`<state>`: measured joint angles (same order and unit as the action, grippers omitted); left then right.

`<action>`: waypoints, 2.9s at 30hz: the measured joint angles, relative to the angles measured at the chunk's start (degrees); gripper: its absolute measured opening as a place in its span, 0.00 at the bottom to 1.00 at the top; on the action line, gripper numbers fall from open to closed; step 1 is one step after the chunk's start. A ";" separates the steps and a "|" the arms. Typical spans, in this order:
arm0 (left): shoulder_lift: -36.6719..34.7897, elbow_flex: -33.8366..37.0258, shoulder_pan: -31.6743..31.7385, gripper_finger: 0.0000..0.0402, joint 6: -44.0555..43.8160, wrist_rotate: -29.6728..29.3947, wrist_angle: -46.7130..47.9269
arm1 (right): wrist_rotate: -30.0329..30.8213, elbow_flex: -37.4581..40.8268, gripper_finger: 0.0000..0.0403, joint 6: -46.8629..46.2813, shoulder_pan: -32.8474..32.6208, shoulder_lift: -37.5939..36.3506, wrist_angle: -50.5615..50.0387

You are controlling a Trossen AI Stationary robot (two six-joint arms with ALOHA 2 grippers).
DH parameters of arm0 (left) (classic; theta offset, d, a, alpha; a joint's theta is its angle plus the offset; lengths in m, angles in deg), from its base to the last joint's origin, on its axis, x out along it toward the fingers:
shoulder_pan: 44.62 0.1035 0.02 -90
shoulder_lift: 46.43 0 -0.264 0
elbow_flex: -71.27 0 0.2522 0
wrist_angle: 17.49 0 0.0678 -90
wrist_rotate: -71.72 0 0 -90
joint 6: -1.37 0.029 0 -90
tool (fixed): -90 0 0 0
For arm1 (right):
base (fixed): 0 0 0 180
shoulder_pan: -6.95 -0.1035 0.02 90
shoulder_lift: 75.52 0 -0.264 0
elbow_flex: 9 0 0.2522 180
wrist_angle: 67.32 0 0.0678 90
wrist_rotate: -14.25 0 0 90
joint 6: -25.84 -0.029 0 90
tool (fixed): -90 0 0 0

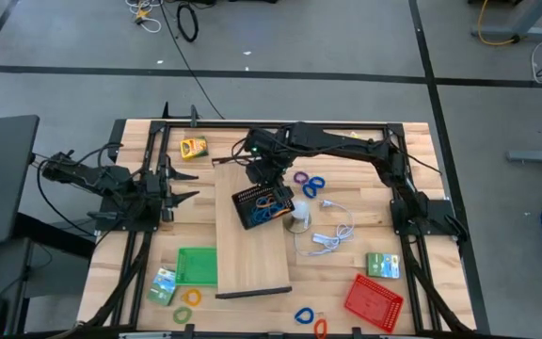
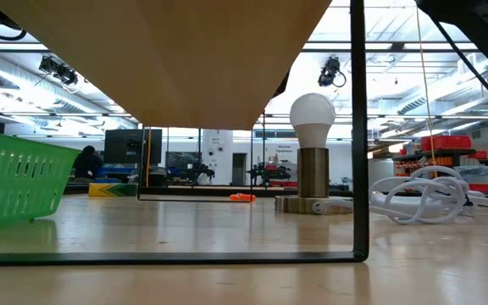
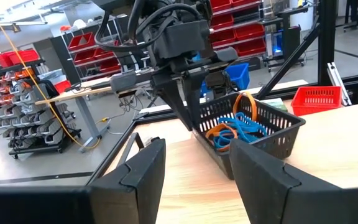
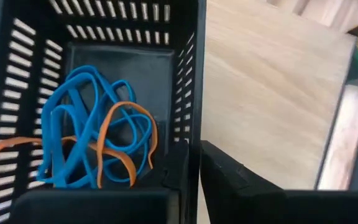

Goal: Pick & Place Office Desk Supplies
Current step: Put the black bin on the shelf

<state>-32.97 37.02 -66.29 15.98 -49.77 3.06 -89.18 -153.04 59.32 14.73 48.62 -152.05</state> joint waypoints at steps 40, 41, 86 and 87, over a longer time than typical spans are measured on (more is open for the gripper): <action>0.00 -0.07 0.00 0.46 0.37 -0.02 0.26 | 3.06 -1.31 0.01 -15.51 -17.13 -4.55 -7.57; 0.00 -0.07 0.01 0.46 0.35 -0.02 0.26 | 2.20 -0.22 0.00 -16.26 -17.48 -4.55 -7.30; 0.00 -0.07 0.00 0.46 -0.96 0.04 0.45 | 14.84 10.78 0.00 -4.04 -11.66 -1.36 20.87; 0.00 -0.07 0.01 0.46 -0.96 0.04 0.45 | 14.84 10.78 0.00 -4.02 -11.66 -1.38 21.25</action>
<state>-32.97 36.96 -66.28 15.02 -49.72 3.50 -74.34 -142.27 55.29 3.07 47.24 -130.80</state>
